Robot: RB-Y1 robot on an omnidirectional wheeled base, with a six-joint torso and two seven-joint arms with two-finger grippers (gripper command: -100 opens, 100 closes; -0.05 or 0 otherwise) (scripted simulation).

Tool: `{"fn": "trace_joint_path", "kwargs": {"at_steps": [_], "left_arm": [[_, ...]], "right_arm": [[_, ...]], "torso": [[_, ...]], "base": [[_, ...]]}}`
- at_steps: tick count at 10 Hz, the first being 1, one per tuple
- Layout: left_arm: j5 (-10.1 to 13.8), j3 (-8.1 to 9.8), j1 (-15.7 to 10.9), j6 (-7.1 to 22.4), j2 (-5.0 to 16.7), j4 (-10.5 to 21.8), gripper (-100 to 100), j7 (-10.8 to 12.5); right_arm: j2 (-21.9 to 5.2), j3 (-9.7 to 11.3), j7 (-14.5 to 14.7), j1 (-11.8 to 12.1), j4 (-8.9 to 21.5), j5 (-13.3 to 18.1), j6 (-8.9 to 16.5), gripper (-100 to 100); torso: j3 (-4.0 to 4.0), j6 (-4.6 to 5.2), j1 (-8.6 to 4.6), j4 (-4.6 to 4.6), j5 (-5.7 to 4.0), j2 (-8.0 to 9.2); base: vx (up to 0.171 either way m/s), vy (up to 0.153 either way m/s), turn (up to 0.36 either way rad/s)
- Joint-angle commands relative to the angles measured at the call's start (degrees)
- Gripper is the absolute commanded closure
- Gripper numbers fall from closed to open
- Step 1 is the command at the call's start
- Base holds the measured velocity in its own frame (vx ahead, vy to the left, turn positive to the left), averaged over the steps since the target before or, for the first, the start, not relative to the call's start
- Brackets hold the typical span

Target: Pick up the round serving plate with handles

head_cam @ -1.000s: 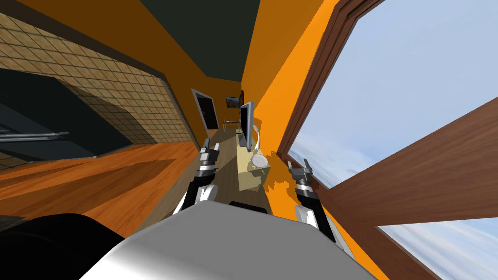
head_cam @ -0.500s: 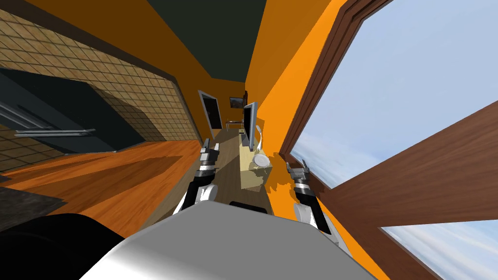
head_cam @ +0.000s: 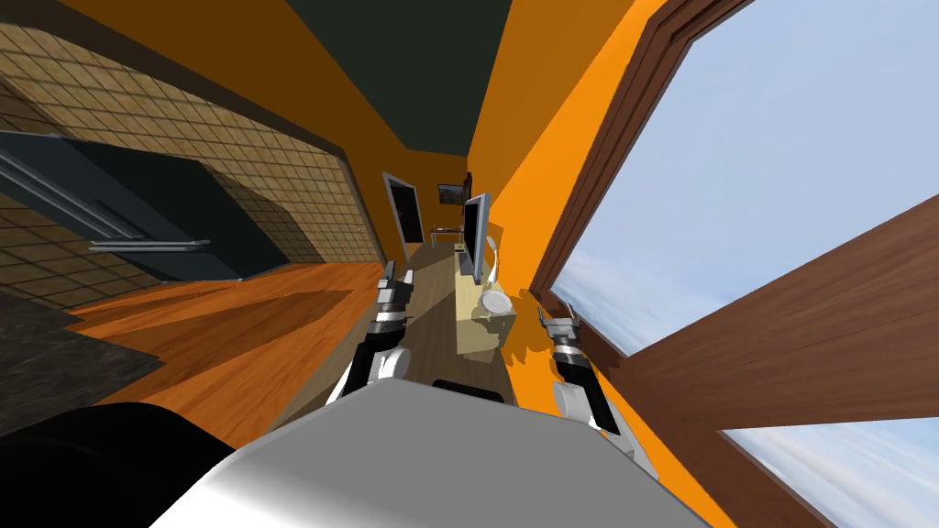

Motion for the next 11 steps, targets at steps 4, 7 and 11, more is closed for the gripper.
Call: {"fn": "trace_joint_path", "kwargs": {"at_steps": [4, 7, 11], "left_arm": [[0.0, 0.00, 0.0, 0.0, 0.0, 0.0, 0, 0.0], [0.0, 0.00, 0.0, 0.0, 0.0, 0.0, 0, 0.0], [0.0, 0.00, 0.0, 0.0, 0.0, 0.0, 0, 0.0]], "right_arm": [[-0.5, -0.3, -7.2, -2.5, 5.2, -2.5, 1.9, -100], [-0.7, -0.6, -11.8, -3.7, 7.7, -3.9, 2.8, -100], [-0.8, -0.8, -17.7, -4.9, 10.2, -5.4, 3.8, -100]], "torso": [[0.00, 0.00, 0.01, 0.00, 0.00, 0.00], [-0.01, 0.01, 0.00, 0.00, 0.00, -0.02], [-0.01, -0.03, 0.02, 0.00, 0.00, -0.02]], "base": [[-0.034, 0.002, 0.102], [-0.028, 0.000, 0.082], [-0.025, 0.004, 0.094]]}}
